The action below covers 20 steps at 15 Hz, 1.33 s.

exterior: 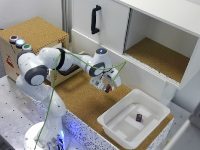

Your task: Put the pink object on the table

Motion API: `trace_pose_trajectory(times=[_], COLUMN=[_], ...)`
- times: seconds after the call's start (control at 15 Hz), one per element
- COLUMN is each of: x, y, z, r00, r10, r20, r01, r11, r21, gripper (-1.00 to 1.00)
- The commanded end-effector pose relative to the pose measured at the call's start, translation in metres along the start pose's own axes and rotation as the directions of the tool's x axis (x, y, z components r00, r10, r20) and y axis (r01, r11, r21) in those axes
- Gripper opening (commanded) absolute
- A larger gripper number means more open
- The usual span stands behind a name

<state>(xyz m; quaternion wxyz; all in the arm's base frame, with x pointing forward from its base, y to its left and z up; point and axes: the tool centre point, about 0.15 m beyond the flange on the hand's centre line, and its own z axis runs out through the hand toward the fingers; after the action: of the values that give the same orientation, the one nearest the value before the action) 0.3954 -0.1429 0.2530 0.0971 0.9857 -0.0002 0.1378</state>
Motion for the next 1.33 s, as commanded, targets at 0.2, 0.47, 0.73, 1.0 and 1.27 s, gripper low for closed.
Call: trace_pose_trajectory(times=[0.2, 0.47, 0.73, 1.0, 1.27], x=[0.022, 0.03, 0.032, 0.036, 0.034], y=[-0.023, -0.012, 0.0, 0.004, -0.005], z=[0.048, 0.028, -0.017, -0.075, -0.123], r00=[0.99, 0.99, 0.992, 0.993, 0.985], r10=[-0.126, -0.136, -0.121, -0.092, -0.114], r20=[0.066, 0.029, -0.021, -0.08, -0.13], r01=[0.128, 0.136, 0.121, 0.099, 0.125], r11=[0.992, 0.991, 0.992, 0.992, 0.989], r21=[-0.022, -0.017, 0.024, 0.081, 0.08], gripper=[-1.0, 1.0, 1.0, 1.0, 1.0])
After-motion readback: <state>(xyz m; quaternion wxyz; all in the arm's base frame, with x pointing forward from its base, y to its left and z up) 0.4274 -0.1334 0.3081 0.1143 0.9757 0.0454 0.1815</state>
